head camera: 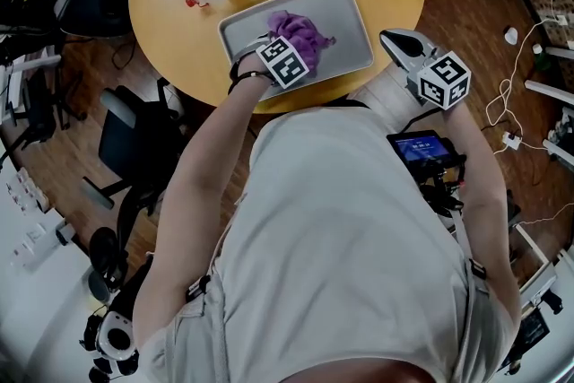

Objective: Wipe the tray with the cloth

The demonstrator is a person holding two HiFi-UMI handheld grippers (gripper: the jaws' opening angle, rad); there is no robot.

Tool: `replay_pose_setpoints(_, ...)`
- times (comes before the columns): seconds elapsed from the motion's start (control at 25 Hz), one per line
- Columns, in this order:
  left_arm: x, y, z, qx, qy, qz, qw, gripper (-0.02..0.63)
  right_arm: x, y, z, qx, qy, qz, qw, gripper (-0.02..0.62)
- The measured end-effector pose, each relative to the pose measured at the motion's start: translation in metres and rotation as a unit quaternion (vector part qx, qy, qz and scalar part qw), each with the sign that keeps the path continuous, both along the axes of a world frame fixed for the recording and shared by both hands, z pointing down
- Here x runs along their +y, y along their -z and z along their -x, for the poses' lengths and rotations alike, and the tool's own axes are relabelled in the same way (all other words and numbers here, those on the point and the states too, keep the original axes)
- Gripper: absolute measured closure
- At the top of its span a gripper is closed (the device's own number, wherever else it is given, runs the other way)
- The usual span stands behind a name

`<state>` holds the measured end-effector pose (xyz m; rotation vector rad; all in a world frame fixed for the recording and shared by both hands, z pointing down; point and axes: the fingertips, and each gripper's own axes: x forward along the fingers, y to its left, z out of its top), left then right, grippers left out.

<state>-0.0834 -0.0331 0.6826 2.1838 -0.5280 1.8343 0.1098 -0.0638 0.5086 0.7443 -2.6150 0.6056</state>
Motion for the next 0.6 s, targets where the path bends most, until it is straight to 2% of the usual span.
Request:
replay_pose_setpoints(0.2,0.038,0.0,-0.015,0.002,0.004,0.02,0.9998,0.508,-0.001,0.002,0.003,-0.002,0.005,-0.002,1.0,0.592)
replay_pose_setpoints(0.44,0.078,-0.003,-0.027,-0.003,-0.018,0.044,0.9989,0.508,0.002,0.0,0.003,-0.004,0.006,-0.001,1.0,0.592)
replay_pose_setpoints(0.6,0.09,-0.004,-0.029,-0.004,-0.027,0.045,0.9986,0.508,0.002,-0.001,0.003,-0.005,0.006,-0.001,1.0,0.592)
